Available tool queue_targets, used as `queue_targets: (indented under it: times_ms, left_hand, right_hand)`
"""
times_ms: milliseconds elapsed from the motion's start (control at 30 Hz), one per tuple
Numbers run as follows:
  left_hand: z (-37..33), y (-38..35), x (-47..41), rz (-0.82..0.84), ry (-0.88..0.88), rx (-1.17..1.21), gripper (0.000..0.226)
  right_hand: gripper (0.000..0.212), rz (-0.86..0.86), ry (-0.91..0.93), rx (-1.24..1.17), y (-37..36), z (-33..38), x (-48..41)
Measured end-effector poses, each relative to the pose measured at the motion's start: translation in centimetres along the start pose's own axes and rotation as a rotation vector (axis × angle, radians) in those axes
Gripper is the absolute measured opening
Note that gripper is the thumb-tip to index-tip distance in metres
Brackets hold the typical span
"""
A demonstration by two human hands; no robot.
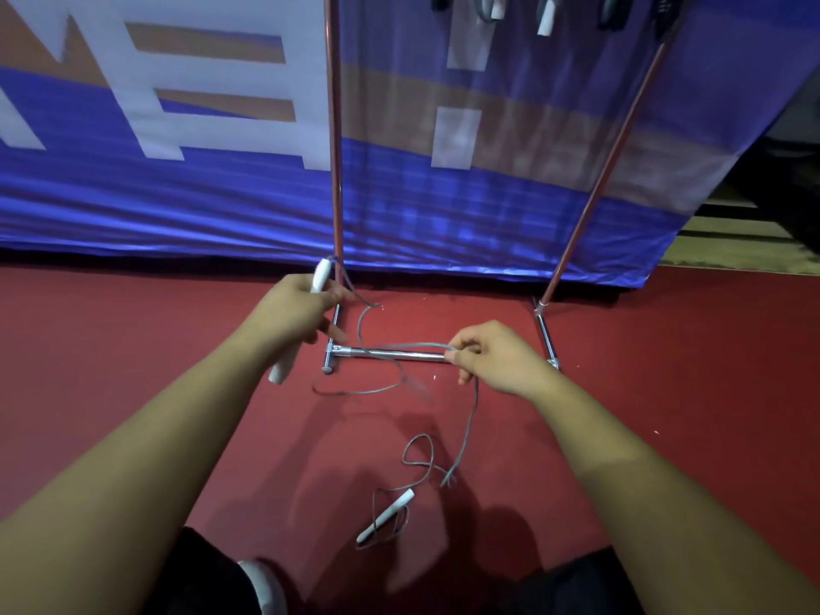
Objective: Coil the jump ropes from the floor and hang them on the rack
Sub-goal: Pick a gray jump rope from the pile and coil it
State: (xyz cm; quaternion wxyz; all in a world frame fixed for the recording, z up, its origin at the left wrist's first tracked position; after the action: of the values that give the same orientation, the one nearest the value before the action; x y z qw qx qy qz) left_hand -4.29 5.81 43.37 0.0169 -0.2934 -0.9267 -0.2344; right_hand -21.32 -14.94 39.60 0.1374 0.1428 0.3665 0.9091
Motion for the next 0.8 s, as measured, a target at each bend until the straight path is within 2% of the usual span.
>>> queue_targets:
  times_ms: [100,200,300,400,433,533,567,633,733,800]
  left_hand:
    - [-0.4,-1.9,1.2,0.051,0.038,-0.009,0.026]
    - [-1.3,-4.0,2.8,0.327,0.04,0.098,0.025]
    - [-1.4,-5.1,3.2,0.528,-0.016,0.117,0.028]
    - [-1.7,-4.4,2.4,0.45,0.001,0.315,0.027]
    - [-1.9,-3.9,2.1,0.39,0.013,0.416,0.027]
    - [-1.7,-1.8,0.6,0.198,0.084,0.672,0.029]
    - [-1.4,-1.0,0.3,0.148,0.097,0.675,0.03]
    - [-0.8,-0.1,0.0,0.078,0.126,0.573,0.028]
    - [-0.1,-0.1,0.2,0.06,0.202,0.396,0.013]
    - [-0.1,-0.5,0.5,0.085,0.167,0.252,0.011]
  right_hand:
    - [0.015,0.081,0.063,-0.106,-1.4,2.1,0.6]
    - [0.014,0.08,0.135,-0.213,-1.9,3.9,0.7]
    - [0.013,0.041,0.128,-0.468,-1.3,4.8,0.8]
    - [0.019,0.147,0.1,-0.626,-0.6,3.7,0.4]
    - [0.02,0.209,0.082,-0.566,-0.3,3.0,0.3]
    - [0.018,0.32,-0.017,-0.116,0.1,-0.3,-0.2]
    - [0.017,0.327,-0.069,-0.024,0.4,-1.5,-0.2]
    - [0.017,0.292,-0.155,-0.011,0.9,-3.1,-0.3]
    - [0.014,0.136,-0.145,-0.176,1.8,-3.2,-0.8]
    - [0.01,0.12,-0.119,-0.28,1.8,-1.9,-0.9]
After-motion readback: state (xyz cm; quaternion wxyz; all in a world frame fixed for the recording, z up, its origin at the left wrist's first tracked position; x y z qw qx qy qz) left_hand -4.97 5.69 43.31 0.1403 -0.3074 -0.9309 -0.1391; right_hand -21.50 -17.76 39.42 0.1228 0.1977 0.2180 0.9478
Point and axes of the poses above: each hand's wrist, its own x-axis away from the middle knuckle, its own y-axis out of the back of the hand, z = x × y, the point moved 2 cm from there along -x, towards the middle knuckle, and after that the axes turned 2 degrees about x, right-handed, at the moved point
